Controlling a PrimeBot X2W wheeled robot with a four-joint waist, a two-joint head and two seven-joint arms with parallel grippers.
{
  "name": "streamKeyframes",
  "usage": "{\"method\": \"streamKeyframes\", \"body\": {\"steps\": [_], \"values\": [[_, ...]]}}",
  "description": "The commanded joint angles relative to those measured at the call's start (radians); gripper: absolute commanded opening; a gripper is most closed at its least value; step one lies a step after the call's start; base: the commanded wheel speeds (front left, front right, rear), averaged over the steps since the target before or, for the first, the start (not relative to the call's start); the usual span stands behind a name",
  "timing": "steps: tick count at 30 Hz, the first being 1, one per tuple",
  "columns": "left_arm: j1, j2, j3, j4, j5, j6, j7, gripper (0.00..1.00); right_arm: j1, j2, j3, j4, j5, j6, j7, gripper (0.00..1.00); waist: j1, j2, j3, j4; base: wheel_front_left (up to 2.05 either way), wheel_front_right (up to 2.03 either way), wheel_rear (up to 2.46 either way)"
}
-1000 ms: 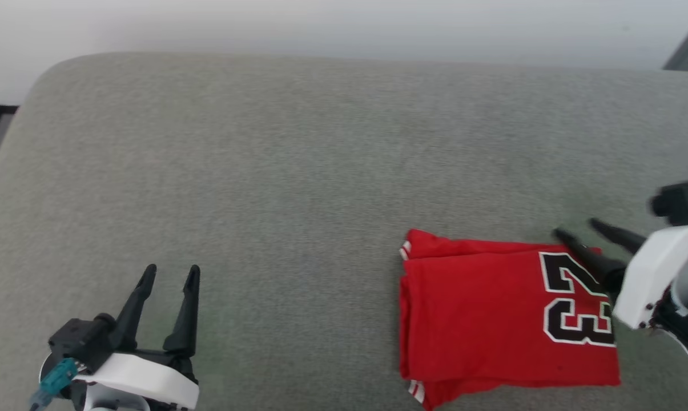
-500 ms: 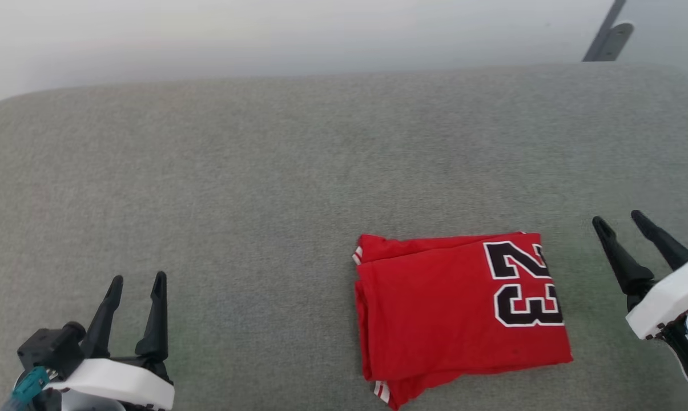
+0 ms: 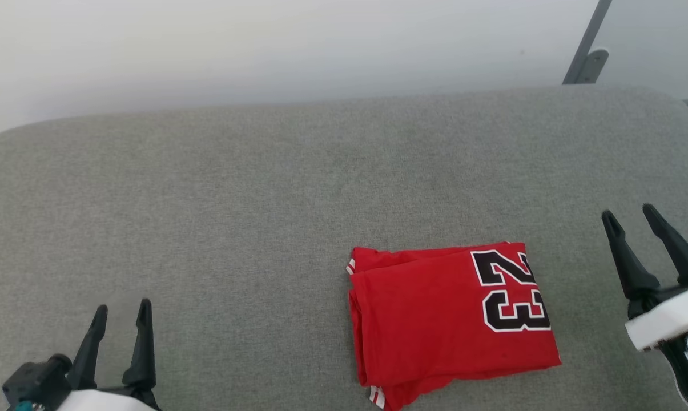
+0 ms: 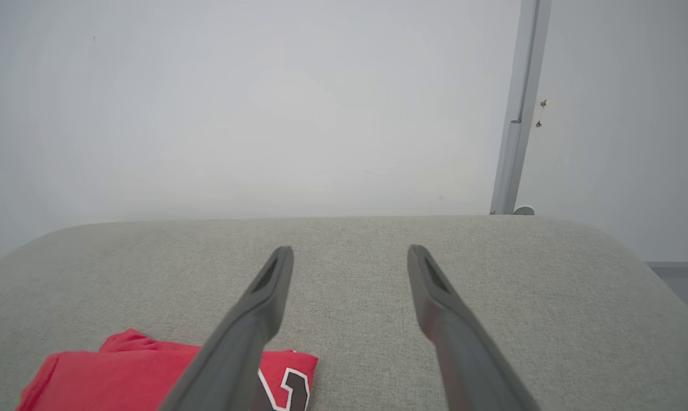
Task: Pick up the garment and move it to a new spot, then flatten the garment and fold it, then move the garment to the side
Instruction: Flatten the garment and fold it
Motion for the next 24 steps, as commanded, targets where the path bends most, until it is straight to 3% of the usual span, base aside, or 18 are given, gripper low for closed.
{"method": "streamKeyframes", "body": {"steps": [1, 11, 24], "values": [[0.022, 0.000, 0.007, -0.011, 0.010, 0.002, -0.005, 1.00, 0.040, 0.013, -0.032, -0.019, -0.016, -0.001, -0.003, 1.00, 0.0000, -0.0001, -0.015, 0.008, 0.00, 0.00, 0.00], [0.113, -0.007, 0.038, -0.080, 0.038, 0.002, -0.005, 1.00, 0.191, 0.037, -0.160, -0.133, -0.058, -0.001, -0.004, 1.00, 0.0000, -0.0001, -0.028, 0.021, 0.00, 0.00, 0.00], [0.186, -0.040, 0.071, -0.160, 0.071, 0.002, -0.005, 1.00, 0.290, 0.033, -0.224, -0.178, -0.034, -0.001, -0.004, 1.00, 0.0000, -0.0001, -0.023, 0.029, 0.00, 0.00, 0.00]]}}
